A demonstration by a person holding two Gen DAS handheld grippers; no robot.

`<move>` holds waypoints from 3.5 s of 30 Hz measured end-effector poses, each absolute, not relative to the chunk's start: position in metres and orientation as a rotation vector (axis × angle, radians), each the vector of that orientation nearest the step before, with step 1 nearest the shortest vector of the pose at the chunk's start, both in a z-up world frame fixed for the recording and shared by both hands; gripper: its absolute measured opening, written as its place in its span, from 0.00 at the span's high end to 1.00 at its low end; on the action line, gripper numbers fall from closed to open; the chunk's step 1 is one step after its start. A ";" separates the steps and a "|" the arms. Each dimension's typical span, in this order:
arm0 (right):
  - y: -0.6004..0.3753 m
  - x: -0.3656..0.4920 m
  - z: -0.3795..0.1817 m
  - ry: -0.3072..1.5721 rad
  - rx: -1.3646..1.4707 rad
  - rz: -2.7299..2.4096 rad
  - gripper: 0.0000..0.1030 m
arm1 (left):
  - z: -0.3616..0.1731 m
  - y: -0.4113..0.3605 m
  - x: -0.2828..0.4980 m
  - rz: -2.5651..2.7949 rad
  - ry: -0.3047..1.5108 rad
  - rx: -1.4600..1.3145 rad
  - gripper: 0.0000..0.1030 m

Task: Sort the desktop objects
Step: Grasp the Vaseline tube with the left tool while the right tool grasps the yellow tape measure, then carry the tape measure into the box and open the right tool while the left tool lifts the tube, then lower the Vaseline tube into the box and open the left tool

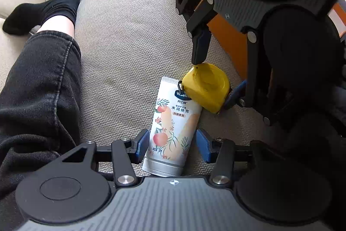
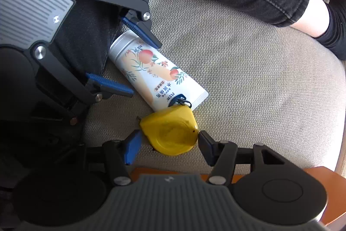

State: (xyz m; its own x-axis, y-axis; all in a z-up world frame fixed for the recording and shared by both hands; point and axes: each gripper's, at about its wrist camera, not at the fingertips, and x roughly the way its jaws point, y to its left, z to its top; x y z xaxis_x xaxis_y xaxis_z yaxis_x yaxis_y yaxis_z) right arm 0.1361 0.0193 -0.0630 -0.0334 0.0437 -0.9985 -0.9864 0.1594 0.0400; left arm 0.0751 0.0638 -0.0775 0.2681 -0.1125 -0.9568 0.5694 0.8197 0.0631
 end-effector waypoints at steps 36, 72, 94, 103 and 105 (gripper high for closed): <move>-0.080 0.142 0.070 0.992 -0.757 0.936 0.43 | -0.076 0.057 0.098 -0.435 1.194 0.432 0.41; -0.147 0.160 -0.071 1.313 -0.761 0.883 0.42 | 0.066 0.028 0.070 -0.512 0.754 0.091 0.45; -0.224 0.125 0.001 1.022 -0.579 0.860 0.62 | 0.000 -0.085 0.134 -0.661 0.897 0.174 0.45; -0.227 0.140 -0.005 0.995 -0.464 0.869 0.63 | -0.013 -0.092 0.150 -0.626 0.915 0.131 0.45; -0.227 0.140 -0.007 0.986 -0.464 0.855 0.72 | -0.015 -0.092 0.154 -0.618 0.926 0.122 0.44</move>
